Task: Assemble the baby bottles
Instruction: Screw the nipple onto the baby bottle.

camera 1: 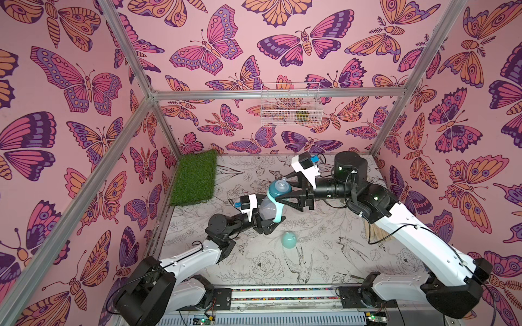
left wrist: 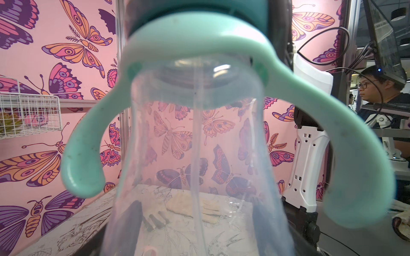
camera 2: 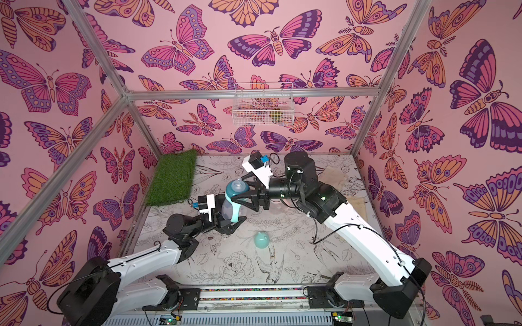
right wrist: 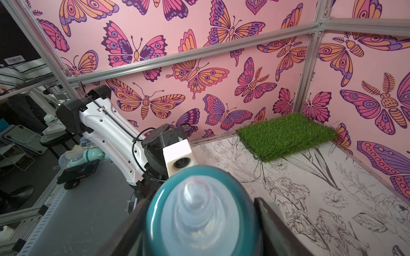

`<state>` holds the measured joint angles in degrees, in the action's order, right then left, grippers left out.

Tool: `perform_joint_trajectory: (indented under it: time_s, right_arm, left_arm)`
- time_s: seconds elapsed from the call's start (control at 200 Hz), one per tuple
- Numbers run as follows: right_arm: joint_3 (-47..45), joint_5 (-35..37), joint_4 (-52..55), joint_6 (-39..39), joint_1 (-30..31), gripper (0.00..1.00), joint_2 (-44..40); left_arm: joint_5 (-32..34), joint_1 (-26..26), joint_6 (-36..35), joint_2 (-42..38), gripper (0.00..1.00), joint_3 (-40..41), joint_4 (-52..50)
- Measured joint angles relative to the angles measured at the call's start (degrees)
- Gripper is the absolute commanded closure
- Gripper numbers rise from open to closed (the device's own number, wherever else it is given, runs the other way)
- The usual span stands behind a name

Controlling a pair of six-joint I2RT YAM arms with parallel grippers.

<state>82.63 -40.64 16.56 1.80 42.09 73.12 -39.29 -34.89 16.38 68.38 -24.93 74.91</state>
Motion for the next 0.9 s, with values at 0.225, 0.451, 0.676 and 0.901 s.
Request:
perform_joint_trajectory:
  time_s: [0.225,0.451,0.676,0.901]
  right_arm:
    - [-3.21,3.82,-3.69,4.76,0.04,0.62,-0.59]
    - [-5.46,10.38,-7.61,9.62,1.84,0.70,-0.79]
    - [-5.84,20.76,-8.68,14.60,4.98,0.78,-0.59]
    - [-5.84,29.77,-8.79,21.94,6.60,0.81,1.51]
  left_arm:
    - [4.11,0.00,-4.00,-0.52,1.00,0.07,-3.87]
    - [10.51,-0.55,-9.20,-3.06,1.00,0.35,-9.05]
    - [20.41,-2.67,-16.76,-5.40,1.00,0.39,-13.55]
    - [35.76,-6.51,-28.24,-5.11,1.00,0.39,-16.70]
